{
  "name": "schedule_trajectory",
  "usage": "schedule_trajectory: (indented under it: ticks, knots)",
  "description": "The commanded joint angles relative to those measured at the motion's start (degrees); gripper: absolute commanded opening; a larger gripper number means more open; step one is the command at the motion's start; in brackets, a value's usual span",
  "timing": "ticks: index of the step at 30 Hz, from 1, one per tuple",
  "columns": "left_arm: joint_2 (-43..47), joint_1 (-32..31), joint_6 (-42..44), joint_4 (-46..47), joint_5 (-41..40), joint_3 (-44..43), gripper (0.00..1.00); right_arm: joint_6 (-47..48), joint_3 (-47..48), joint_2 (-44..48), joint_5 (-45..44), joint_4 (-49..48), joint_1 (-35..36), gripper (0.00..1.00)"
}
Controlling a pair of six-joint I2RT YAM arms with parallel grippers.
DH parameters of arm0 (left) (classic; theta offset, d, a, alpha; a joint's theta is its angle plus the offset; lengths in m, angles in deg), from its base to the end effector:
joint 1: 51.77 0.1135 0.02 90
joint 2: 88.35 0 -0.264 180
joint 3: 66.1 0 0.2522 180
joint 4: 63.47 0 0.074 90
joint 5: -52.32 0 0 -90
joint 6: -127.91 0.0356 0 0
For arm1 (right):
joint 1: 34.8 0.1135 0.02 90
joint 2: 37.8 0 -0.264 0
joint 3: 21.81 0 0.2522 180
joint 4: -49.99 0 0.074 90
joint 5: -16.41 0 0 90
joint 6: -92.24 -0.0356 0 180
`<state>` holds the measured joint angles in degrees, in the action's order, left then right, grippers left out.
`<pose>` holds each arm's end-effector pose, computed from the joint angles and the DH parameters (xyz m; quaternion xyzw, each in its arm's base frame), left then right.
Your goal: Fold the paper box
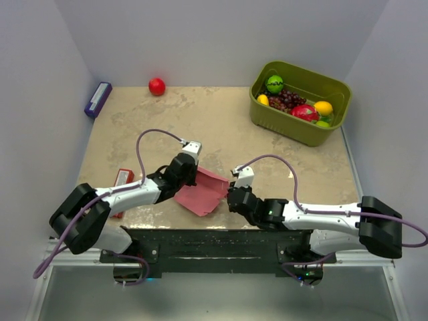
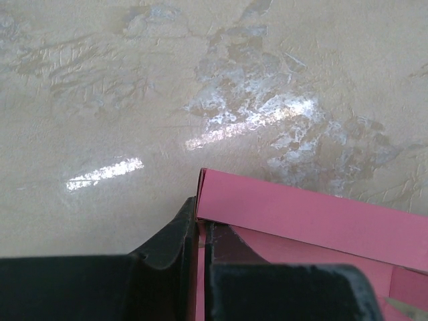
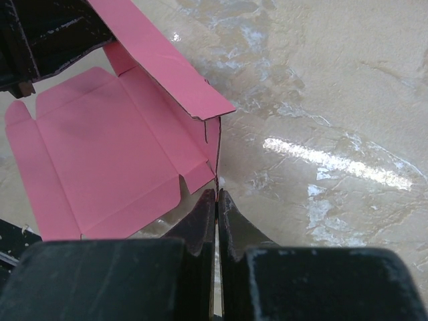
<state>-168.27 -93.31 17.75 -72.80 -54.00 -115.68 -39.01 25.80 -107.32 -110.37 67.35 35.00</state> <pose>0.2123 -0.1747 0.1770 0.1069 0.8916 -0.1056 0.4272 0.1032 0.2188 0.2018 -0.0805 0.8643 0.1737 0.4651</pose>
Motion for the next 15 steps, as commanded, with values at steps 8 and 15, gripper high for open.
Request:
schedule_trajectory:
  ticks: [8, 15]
  knots:
    - [-1.11, 0.06, -3.83, -3.02, -16.81, -1.98, 0.00, -3.39, 2.37, 1.14, -4.45, -1.04, 2.36, 0.00]
    - [-1.64, -0.12, -6.38, -3.55, -17.17, -2.33, 0.00, -4.45, 2.01, 0.70, -4.18, -2.27, 2.71, 0.00]
